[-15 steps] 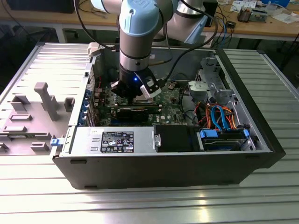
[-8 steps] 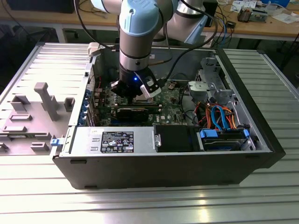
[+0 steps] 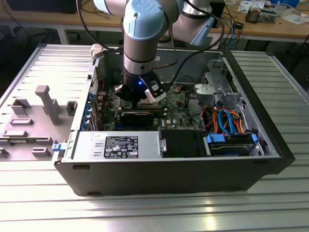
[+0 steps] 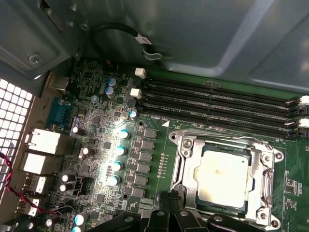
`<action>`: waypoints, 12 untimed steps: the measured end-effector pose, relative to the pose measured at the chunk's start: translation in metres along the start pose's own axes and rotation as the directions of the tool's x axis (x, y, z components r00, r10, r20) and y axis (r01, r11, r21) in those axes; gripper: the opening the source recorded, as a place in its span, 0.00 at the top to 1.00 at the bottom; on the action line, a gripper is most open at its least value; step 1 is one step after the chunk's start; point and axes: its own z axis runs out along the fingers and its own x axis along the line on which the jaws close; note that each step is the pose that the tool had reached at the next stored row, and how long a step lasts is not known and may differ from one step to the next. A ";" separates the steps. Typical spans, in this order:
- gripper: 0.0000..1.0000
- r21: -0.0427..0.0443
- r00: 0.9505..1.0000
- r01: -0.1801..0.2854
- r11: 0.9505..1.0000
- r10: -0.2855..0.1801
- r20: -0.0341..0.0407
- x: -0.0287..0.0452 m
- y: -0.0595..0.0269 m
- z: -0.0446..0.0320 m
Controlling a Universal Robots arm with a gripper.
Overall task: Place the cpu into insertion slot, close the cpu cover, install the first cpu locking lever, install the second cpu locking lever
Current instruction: 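Install the second cpu locking lever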
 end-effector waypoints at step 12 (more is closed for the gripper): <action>0.89 -0.011 1.000 0.001 1.000 -0.001 0.001 0.0002 -0.0019 0.0070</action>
